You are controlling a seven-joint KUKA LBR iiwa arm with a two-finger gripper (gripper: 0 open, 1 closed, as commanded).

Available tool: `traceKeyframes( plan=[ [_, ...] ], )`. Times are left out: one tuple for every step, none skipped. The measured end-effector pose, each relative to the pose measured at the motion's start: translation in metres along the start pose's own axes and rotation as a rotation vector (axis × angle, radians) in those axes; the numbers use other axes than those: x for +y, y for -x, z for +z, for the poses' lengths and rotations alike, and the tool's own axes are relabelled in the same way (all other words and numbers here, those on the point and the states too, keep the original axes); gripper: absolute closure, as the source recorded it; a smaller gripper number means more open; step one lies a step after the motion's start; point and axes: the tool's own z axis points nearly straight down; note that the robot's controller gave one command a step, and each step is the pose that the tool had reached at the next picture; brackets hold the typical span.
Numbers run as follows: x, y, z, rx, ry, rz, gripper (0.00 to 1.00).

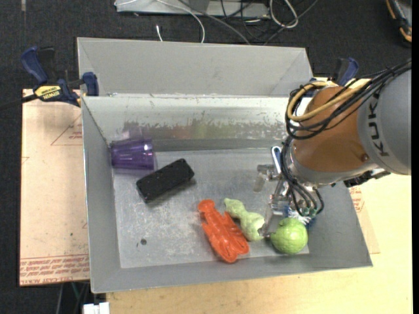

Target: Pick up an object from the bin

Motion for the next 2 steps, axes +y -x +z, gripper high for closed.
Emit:
traceKeyframes(
  plan=[
    [-0.026,0.030,0.061,0.032,0.002,0.052,0.00],
    [0.002,-0.014,0.093,0.007,0.003,0.204,0.00]
  ],
)
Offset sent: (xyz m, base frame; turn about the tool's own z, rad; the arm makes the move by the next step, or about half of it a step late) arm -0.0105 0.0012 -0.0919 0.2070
